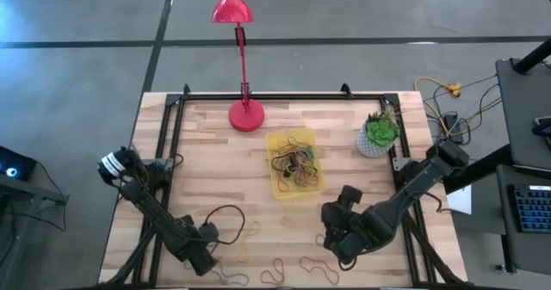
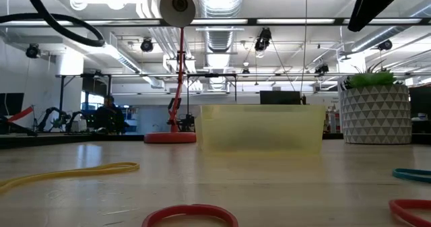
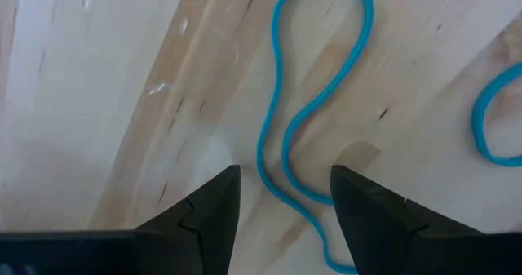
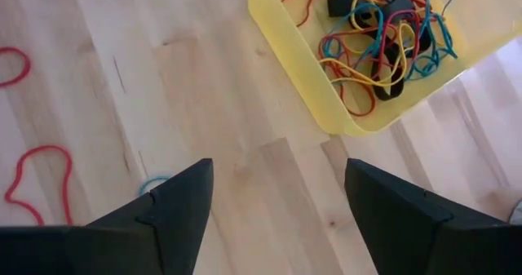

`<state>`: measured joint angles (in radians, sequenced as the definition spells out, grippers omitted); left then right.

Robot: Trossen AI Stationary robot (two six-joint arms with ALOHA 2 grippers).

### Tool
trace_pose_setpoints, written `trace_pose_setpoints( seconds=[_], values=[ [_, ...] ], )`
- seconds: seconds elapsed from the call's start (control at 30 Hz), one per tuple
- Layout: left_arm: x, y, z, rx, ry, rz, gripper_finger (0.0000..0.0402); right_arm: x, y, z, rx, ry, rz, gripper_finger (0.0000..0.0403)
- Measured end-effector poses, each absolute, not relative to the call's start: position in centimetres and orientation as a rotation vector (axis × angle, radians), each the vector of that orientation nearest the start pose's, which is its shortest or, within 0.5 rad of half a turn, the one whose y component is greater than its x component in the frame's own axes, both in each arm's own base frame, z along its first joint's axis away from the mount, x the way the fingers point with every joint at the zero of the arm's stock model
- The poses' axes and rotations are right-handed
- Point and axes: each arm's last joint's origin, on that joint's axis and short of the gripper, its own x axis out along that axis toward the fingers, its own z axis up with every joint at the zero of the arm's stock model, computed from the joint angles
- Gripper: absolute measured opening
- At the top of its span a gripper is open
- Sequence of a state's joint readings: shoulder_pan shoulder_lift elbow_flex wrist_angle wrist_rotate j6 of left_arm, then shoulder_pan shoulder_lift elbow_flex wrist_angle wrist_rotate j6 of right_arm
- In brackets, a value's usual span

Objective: Pick and place rubber bands into bin
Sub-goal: Put the blue rubber band into the yellow bin

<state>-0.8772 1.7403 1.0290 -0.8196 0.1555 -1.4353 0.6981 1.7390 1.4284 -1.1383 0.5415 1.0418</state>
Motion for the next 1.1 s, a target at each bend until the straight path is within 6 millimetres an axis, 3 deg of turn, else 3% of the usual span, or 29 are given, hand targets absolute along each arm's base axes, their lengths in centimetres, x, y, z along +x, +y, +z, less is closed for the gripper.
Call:
trace_pose_setpoints(
  seconds=[0.23,0.4,0.6,0.93,1.1],
  values=[
    [18.5,-22.8,14.7,-0.508,1.626,0.35,0.0177,26.1,19.9,25.4,0.089,1.05,-0.461,0.0258],
    [19.0,-23.3,13.4,-0.575,1.52,0.216,0.0177,26.1,19.9,25.4,0.12,1.042,-0.479,0.026],
    [18.3,-22.3,11.4,-0.597,1.483,0.194,0.0172,26.2,19.8,25.4,0.155,1.039,-0.493,0.0254],
    [18.3,-21.3,10.7,-0.522,1.293,0.296,0.0074,26.3,19.7,25.4,0.185,1.043,-0.497,0.0255],
    [18.3,-21.2,10.3,-0.493,1.264,0.324,0.0047,26.3,19.7,25.4,0.186,1.043,-0.498,0.0256]
  ],
)
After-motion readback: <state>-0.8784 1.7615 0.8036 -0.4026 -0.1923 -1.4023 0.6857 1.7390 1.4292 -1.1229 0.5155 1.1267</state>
